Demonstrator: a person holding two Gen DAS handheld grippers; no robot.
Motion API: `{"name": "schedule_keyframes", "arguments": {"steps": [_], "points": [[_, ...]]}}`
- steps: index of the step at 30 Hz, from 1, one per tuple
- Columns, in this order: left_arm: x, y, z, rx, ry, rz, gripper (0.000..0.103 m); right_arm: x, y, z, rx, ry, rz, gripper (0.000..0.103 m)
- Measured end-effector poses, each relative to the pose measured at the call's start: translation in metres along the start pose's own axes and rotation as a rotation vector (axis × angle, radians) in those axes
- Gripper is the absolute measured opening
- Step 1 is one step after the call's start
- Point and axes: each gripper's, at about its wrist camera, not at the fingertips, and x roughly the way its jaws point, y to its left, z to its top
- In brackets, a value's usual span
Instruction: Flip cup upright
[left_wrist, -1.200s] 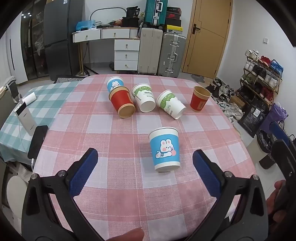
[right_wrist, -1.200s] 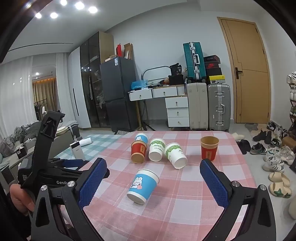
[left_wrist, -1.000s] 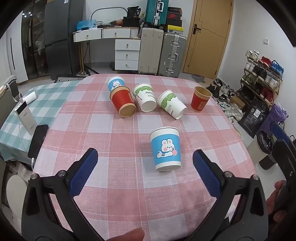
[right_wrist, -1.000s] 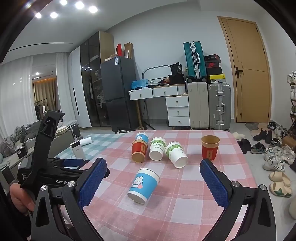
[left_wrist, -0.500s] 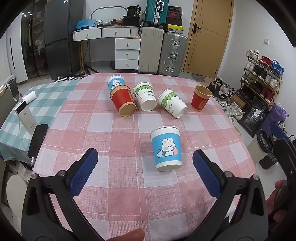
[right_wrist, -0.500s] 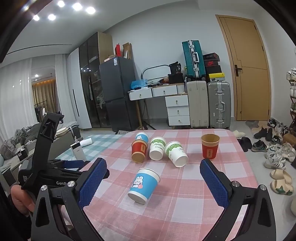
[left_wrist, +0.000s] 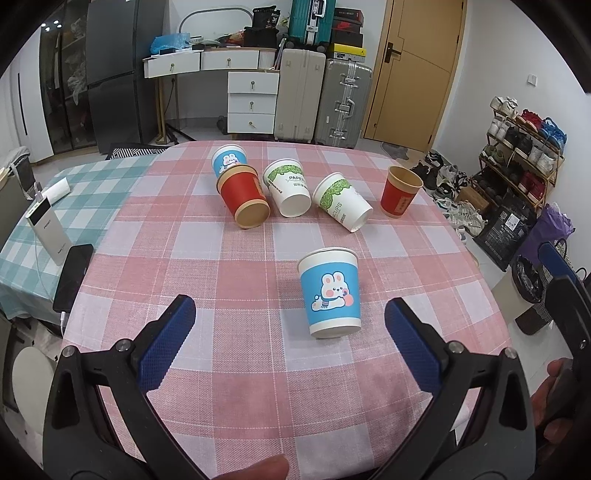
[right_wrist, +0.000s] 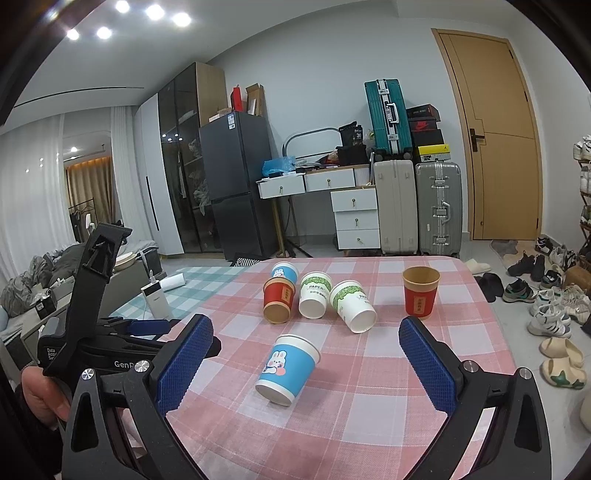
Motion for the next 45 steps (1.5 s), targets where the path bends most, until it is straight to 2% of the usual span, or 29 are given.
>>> {"name": "schedule_keyframes", "arguments": {"steps": [45], "points": [[0.0015,-0.0048,-0.0003,0.002,0.012,0.007,0.102,-0.0024,-0.0053,-0.0036,0.027,0.009,0.002,0.103]]}}
